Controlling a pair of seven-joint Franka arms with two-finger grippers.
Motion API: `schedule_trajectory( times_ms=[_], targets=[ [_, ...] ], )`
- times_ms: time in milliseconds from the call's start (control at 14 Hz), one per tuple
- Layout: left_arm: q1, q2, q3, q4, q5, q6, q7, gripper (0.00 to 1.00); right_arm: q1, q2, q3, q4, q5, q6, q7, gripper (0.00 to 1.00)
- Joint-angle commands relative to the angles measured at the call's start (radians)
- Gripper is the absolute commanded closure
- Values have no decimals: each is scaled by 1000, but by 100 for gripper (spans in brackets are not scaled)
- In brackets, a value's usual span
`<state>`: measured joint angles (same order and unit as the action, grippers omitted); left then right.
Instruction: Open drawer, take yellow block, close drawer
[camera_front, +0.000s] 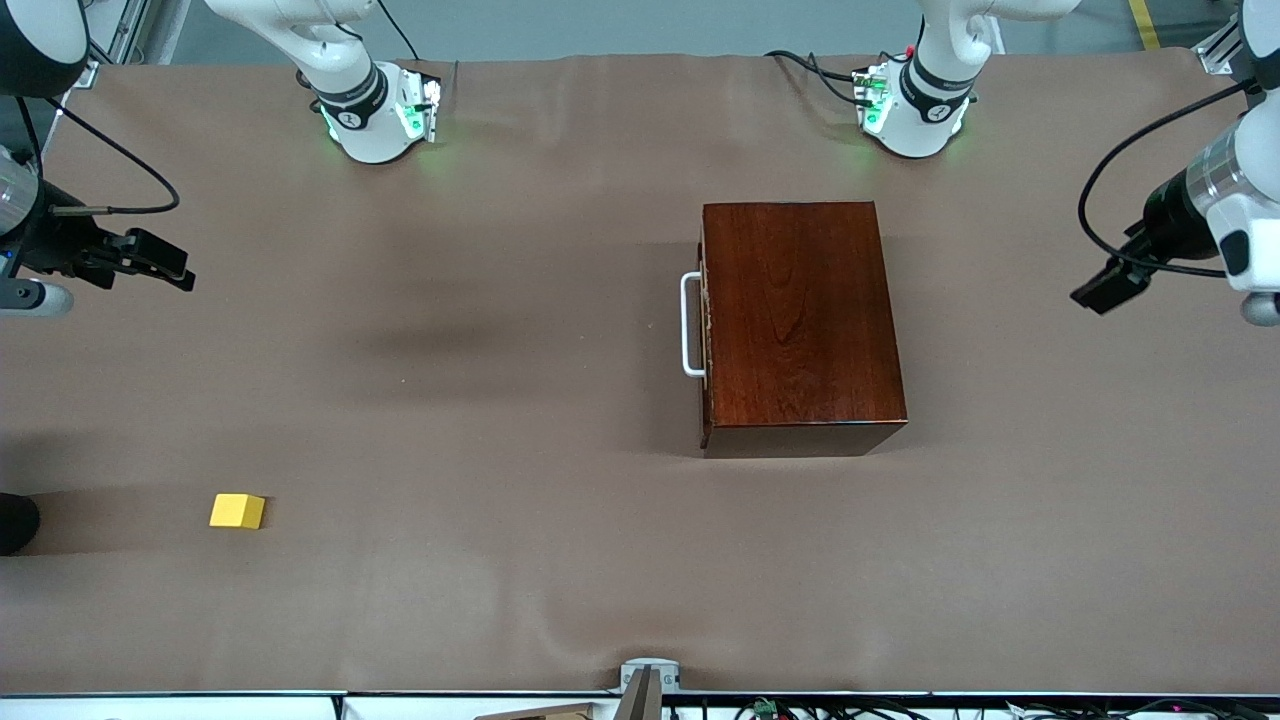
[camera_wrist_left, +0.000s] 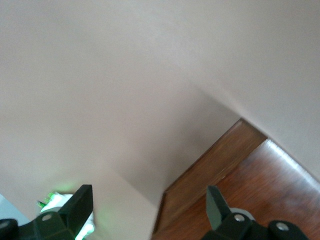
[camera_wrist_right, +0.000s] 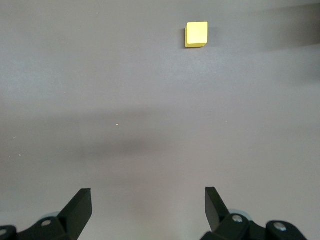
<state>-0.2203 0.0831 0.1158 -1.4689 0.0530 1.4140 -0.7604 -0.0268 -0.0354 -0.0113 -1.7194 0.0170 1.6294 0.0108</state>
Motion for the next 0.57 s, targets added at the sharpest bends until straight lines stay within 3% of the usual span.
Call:
schedule_trajectory(
  times_ms=[0, 214, 500],
  targets=[
    [45, -58, -11, -33, -10, -33, 258, 0, 8, -9, -1, -5, -19, 0, 17, 0],
    [152, -89, -86, -36, -33, -49, 470, 0, 7, -9, -1, -5, -19, 0, 17, 0],
    [177, -86, -134, -1, -51, -30, 674, 0, 7, -9, -1, -5, -19, 0, 17, 0]
  ],
)
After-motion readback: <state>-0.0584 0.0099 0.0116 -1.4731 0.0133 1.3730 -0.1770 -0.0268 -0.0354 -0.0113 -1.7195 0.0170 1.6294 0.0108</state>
